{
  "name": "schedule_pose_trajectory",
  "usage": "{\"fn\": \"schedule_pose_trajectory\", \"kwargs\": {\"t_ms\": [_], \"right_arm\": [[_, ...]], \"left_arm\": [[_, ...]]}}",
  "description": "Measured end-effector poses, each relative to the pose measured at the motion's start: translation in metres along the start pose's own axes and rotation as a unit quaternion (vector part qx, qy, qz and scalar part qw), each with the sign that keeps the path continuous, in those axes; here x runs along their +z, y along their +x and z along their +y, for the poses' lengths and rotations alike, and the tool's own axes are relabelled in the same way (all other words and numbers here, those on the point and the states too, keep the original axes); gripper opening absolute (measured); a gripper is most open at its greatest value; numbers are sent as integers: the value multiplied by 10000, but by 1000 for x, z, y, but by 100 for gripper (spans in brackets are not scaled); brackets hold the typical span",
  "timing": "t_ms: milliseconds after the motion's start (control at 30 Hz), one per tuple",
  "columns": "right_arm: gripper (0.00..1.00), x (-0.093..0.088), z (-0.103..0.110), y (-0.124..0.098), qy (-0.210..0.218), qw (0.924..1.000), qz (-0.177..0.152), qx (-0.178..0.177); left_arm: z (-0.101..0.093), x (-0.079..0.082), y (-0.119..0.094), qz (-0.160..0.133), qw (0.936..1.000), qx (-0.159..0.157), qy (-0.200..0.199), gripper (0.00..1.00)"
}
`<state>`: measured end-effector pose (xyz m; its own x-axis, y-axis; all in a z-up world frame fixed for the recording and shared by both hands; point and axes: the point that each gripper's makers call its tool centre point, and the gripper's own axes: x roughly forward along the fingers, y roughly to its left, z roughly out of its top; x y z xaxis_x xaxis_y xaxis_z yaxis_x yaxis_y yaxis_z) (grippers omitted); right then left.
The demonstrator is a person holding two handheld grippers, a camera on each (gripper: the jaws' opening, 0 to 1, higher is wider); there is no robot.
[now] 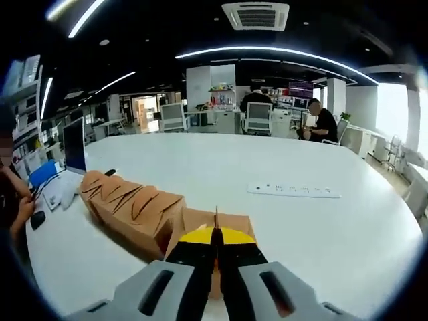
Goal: Pick up one paper box from the group, open the paper box, and remove the item inside
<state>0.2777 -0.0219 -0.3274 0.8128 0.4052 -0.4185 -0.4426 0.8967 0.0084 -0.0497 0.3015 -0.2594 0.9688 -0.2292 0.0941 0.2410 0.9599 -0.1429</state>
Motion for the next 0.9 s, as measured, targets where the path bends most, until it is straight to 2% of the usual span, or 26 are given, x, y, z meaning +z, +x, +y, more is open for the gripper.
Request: {"fn": "schedule_pose_trajectory", "kwargs": {"t_ms": [267, 767, 900], "right_arm": [[2, -4, -4, -12, -38, 9999, 12, 153], [2, -4, -1, -34, -651, 9957, -320, 580], [2, -8, 6, -41, -759, 9939, -365, 706]], "left_arm": [[0, -2, 1, 27, 10000, 10, 17, 40], [-5, -6, 4, 93, 9999, -55, 62, 39], [-6, -8, 5, 116, 9999, -70, 58, 39]]}}
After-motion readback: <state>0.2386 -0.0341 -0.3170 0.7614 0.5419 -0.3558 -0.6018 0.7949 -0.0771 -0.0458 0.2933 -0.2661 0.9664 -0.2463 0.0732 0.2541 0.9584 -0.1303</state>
